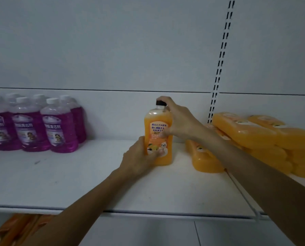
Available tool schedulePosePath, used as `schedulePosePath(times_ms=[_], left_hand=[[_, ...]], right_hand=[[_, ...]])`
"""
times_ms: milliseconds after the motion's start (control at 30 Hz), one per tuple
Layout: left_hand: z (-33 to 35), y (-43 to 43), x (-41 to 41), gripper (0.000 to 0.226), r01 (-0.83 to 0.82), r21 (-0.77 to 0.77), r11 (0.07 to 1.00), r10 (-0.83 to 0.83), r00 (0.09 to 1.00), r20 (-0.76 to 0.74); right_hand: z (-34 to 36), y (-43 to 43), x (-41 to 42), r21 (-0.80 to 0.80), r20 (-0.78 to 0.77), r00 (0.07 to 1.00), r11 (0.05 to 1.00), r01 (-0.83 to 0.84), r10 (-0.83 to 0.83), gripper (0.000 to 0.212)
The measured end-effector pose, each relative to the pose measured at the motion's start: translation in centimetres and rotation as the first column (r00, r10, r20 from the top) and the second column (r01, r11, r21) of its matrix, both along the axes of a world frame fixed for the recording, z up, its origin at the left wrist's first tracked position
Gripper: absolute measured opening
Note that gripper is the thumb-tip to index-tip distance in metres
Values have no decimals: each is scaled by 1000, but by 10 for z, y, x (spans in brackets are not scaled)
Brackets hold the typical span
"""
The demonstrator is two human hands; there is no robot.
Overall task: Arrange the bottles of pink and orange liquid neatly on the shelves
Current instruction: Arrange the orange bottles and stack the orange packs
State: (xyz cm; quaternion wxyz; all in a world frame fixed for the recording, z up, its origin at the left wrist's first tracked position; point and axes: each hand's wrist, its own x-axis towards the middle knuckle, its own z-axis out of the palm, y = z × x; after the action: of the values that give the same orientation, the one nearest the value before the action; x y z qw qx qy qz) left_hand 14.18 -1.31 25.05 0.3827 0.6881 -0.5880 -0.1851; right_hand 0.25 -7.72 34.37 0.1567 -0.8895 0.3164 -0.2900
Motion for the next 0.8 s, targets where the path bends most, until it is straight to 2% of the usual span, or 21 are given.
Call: schedulePosePath(times_ms=[33, 100, 167, 267, 533, 700, 767, 800], left_hand=[[-1, 0, 7, 70, -53, 71, 996, 39, 982, 183], [-6, 4, 18, 74, -143, 143, 979, 58, 876, 479], [-14, 10, 23, 71, -137, 157, 978, 13, 793, 609], [-18, 14, 26, 61, -86, 163, 983, -44, 749, 661], [-19, 12, 26, 62, -80, 164, 983, -51, 743, 667], [-12, 12, 21, 65, -97, 130, 987, -24, 704, 710], [-3, 9, 17, 65, -84, 89, 993, -8, 680, 733], [4, 6, 14, 65, -64, 65, 996, -1, 698, 716]], right_hand=[[-3, -4, 9, -27, 1, 1000, 1000, -5, 5, 92], [-9, -13, 26, -67, 7, 1000, 998, 1, -1, 92], [-16, -24, 41, -95, 21, 997, 993, 69, -68, 92], [-26, -39, 60, -175, 18, 980, 965, 197, -197, 91], [-27, -56, 72, -290, -37, 917, 882, 371, -398, 95], [-20, -49, 63, -278, -139, 909, 896, 345, -393, 106], [-12, -43, 49, -239, -141, 908, 904, 356, -395, 104], [-5, -42, 39, -226, -124, 905, 899, 374, -408, 101]])
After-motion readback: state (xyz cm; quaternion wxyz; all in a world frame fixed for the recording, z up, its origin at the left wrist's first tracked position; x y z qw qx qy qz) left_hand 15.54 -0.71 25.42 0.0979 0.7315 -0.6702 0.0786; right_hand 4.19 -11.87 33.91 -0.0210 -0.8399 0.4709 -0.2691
